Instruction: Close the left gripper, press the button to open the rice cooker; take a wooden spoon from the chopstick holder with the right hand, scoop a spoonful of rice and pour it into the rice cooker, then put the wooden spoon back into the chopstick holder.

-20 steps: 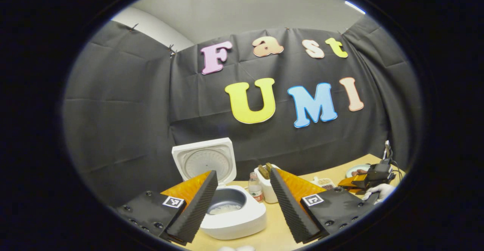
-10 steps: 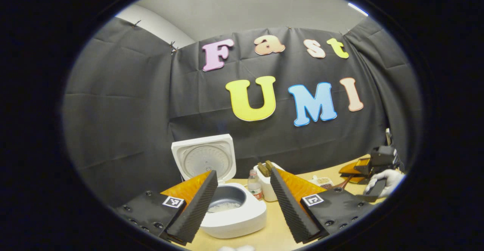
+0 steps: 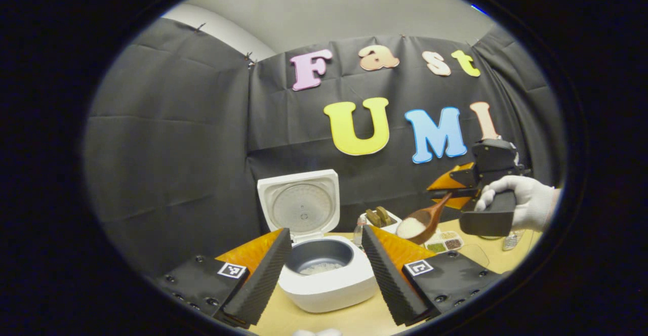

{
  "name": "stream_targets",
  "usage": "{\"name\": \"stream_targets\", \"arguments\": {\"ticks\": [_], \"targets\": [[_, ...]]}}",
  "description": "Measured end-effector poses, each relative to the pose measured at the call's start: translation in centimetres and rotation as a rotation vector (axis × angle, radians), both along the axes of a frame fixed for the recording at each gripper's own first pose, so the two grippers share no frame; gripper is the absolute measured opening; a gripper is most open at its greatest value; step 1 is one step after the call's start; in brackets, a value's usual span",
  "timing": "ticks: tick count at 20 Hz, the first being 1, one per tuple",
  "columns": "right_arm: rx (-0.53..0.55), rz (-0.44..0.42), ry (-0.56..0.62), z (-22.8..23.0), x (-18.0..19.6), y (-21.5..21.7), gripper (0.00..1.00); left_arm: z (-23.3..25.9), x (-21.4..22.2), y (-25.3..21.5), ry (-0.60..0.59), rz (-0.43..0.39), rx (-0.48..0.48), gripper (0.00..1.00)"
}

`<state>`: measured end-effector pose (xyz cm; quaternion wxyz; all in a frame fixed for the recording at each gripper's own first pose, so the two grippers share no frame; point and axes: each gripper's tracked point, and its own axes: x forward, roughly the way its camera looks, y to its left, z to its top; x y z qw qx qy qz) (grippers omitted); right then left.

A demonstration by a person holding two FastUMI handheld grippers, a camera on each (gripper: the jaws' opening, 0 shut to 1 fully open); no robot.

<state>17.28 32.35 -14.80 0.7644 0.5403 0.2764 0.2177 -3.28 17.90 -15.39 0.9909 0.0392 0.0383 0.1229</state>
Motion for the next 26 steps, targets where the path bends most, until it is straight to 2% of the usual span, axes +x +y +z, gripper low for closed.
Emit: {"name": "stream_targets", "arguments": {"ticks": [6,10,14,17,18,22,26], "targets": [[-0.021,0.161,0.006,-0.8,-1.0,13.0,0.23,-1.0,-1.5,1.0,0.000,0.034,-0.032,0.99],[-0.066,0.213,0.028,-3.3,-1.8,18.2,0.23,-1.3,-2.2,1.4,0.002,0.049,-0.044,0.99],[-0.185,0.231,-0.023,-4.9,-1.4,19.4,0.22,-2.4,-2.7,2.3,0.016,0.076,-0.072,0.99],[-0.327,0.229,-0.148,-5.7,-0.9,19.5,0.22,-3.2,-3.1,3.4,0.034,0.109,-0.078,0.96],[-0.387,0.232,-0.193,-5.9,-0.7,19.6,0.23,-3.4,-3.4,3.7,0.038,0.118,-0.077,0.99],[-0.633,0.222,-0.375,-6.4,-0.2,19.7,0.23,-4.0,-3.6,3.9,0.057,0.131,-0.099,0.99],[-0.752,0.209,-0.538,-5.2,-0.3,19.9,0.22,-3.1,-4.2,4.1,0.047,0.149,-0.070,0.99]]}}
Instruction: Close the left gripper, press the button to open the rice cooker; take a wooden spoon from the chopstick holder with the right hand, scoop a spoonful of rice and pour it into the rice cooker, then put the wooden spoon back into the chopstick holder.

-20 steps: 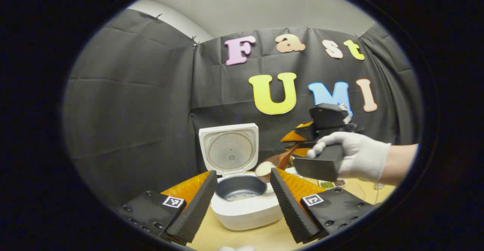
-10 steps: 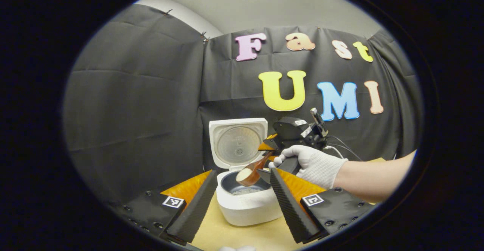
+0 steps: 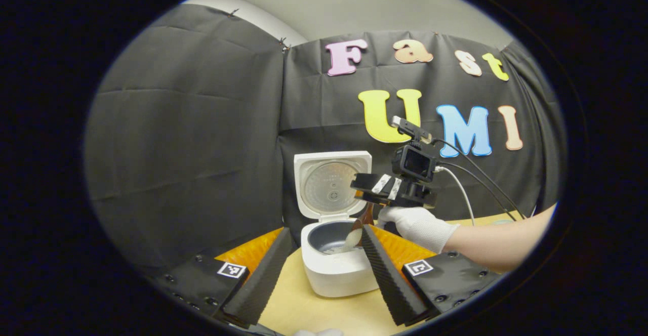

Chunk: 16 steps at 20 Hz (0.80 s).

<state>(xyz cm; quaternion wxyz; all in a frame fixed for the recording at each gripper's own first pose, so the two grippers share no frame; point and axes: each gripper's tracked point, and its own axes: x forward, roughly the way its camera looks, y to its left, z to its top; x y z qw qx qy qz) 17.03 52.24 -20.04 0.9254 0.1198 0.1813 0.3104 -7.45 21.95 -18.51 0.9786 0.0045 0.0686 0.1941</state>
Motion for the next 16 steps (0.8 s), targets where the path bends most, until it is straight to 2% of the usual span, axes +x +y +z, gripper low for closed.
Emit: {"name": "stream_targets", "arguments": {"ticks": [3,10,16], "targets": [[-0.077,0.036,-0.154,1.6,-0.7,0.4,0.23,0.0,-0.2,-0.7,0.000,-0.005,0.010,0.99],[-0.275,0.190,-0.537,4.0,-4.3,2.1,0.22,0.3,-0.1,-1.7,0.000,-0.014,0.009,0.99],[-0.272,0.221,-0.545,4.4,-4.7,2.1,0.23,0.8,-0.1,-1.9,-0.006,-0.013,0.028,0.99]]}}
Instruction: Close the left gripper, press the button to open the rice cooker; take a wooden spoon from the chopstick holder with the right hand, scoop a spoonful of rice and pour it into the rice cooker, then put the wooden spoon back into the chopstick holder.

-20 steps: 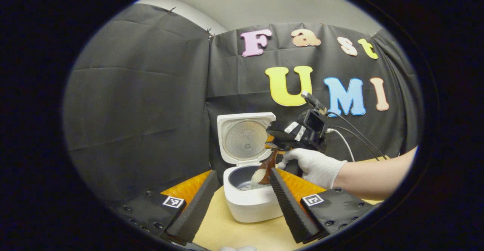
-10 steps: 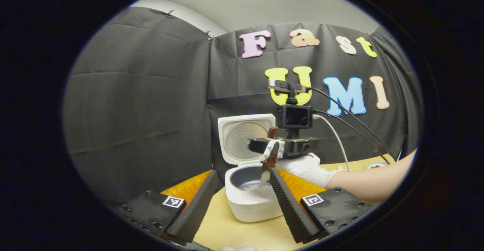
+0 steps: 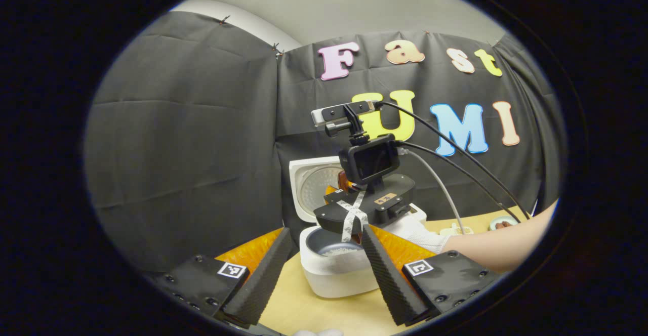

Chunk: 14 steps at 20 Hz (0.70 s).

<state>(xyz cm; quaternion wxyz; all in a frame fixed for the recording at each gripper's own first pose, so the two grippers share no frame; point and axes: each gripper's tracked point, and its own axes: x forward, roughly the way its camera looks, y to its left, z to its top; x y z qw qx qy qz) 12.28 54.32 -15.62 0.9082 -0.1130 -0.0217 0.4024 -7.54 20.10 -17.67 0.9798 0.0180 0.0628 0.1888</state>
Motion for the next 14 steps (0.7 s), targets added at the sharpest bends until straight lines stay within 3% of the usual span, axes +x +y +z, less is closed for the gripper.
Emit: {"name": "stream_targets", "arguments": {"ticks": [2,5,10,12,14], "targets": [[0.025,0.003,0.072,-0.3,0.2,-0.1,0.23,0.1,-0.1,0.0,0.000,0.000,-0.002,0.98],[0.200,-0.041,0.407,-1.6,1.9,-1.3,0.23,0.1,-0.2,-0.2,-0.001,-0.002,0.000,0.99],[0.504,-0.121,0.845,-2.2,4.2,-4.5,0.23,0.9,-0.2,-0.6,-0.010,-0.020,0.010,0.98],[0.580,-0.153,0.906,-2.1,5.2,-6.3,0.23,1.4,0.0,-1.2,-0.018,-0.035,0.021,0.96],[0.599,-0.179,0.894,-1.2,5.6,-8.5,0.23,2.1,0.3,-1.9,-0.030,-0.049,0.031,0.99]]}}
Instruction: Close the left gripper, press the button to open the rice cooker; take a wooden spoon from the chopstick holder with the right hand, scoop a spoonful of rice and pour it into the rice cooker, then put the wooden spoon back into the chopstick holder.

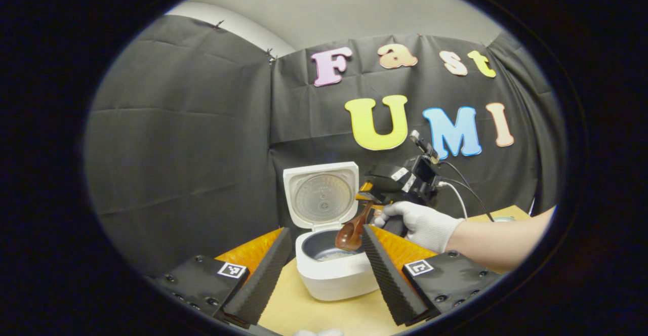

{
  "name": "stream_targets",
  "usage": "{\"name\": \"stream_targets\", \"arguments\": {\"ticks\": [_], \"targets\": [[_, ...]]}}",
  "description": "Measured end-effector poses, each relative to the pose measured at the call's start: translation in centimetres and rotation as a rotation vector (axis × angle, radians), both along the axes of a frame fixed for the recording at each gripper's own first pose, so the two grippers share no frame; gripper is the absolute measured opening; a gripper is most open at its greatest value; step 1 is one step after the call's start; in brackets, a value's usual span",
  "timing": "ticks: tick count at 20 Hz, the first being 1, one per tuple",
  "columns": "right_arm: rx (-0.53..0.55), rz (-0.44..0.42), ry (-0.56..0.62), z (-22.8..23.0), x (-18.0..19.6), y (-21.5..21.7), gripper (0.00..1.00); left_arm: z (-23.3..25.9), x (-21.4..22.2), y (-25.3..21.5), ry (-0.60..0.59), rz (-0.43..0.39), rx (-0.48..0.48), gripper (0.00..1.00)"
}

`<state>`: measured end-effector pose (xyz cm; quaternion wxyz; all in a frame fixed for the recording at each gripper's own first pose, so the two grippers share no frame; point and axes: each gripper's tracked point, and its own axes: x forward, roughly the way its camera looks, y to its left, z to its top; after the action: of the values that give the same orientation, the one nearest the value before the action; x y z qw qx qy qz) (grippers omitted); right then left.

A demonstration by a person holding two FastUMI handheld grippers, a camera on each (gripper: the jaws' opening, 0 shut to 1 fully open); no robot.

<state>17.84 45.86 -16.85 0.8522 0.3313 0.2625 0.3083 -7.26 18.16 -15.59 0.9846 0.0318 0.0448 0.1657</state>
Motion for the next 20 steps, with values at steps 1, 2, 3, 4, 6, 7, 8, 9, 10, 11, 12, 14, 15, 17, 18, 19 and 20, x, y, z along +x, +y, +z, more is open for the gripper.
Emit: {"name": "stream_targets", "arguments": {"ticks": [1,2,3,4,6,7,8,9,10,11,12,14,15,17,18,19,20], "targets": [[0.008,-0.016,-0.003,0.7,0.4,-1.2,0.23,0.2,0.1,-0.6,-0.003,-0.012,0.000,0.99],[0.026,-0.032,0.004,1.5,0.9,-2.7,0.23,0.5,0.3,-1.2,-0.009,-0.023,0.000,0.99],[0.034,-0.050,0.008,1.6,1.2,-4.0,0.23,0.7,0.5,-1.9,-0.014,-0.038,-0.002,0.99],[0.041,-0.074,0.002,2.1,1.7,-6.0,0.23,1.0,0.7,-2.8,-0.020,-0.054,-0.002,0.99],[0.035,-0.134,-0.022,2.8,2.9,-10.4,0.23,1.7,1.3,-4.5,-0.033,-0.087,0.001,0.99],[0.036,-0.173,-0.027,3.1,3.5,-13.1,0.23,2.1,1.5,-5.4,-0.039,-0.105,0.000,0.99],[0.036,-0.207,-0.033,3.5,4.0,-16.1,0.23,2.3,1.9,-6.1,-0.044,-0.126,-0.002,0.99],[0.029,-0.252,-0.041,3.4,4.5,-19.0,0.23,2.5,2.2,-7.0,-0.051,-0.144,-0.003,0.98],[0.010,-0.297,-0.051,3.2,5.0,-22.1,0.23,2.8,2.4,-8.1,-0.056,-0.161,-0.006,0.98],[-0.008,-0.341,-0.062,3.1,5.4,-25.6,0.23,3.0,2.6,-9.1,-0.060,-0.178,-0.010,0.97],[-0.024,-0.391,-0.070,2.8,5.5,-29.2,0.23,3.3,2.8,-10.2,-0.065,-0.198,-0.015,0.97],[-0.051,-0.492,-0.064,2.0,6.0,-36.8,0.22,3.7,3.3,-12.3,-0.069,-0.229,-0.019,0.96],[-0.064,-0.544,-0.055,1.4,6.3,-40.8,0.23,4.0,3.4,-13.3,-0.073,-0.242,-0.020,0.95],[-0.084,-0.642,-0.041,0.4,6.4,-47.9,0.23,4.4,3.8,-15.2,-0.073,-0.264,-0.025,0.96],[-0.096,-0.682,-0.035,0.2,5.1,-51.0,0.22,4.5,4.0,-16.1,-0.071,-0.275,-0.028,0.96],[-0.113,-0.717,-0.028,-0.4,4.8,-53.7,0.22,4.8,4.2,-17.0,-0.068,-0.281,-0.029,0.97],[-0.132,-0.744,-0.020,-1.4,4.5,-56.0,0.23,5.0,4.3,-17.9,-0.066,-0.287,-0.028,0.98]]}}
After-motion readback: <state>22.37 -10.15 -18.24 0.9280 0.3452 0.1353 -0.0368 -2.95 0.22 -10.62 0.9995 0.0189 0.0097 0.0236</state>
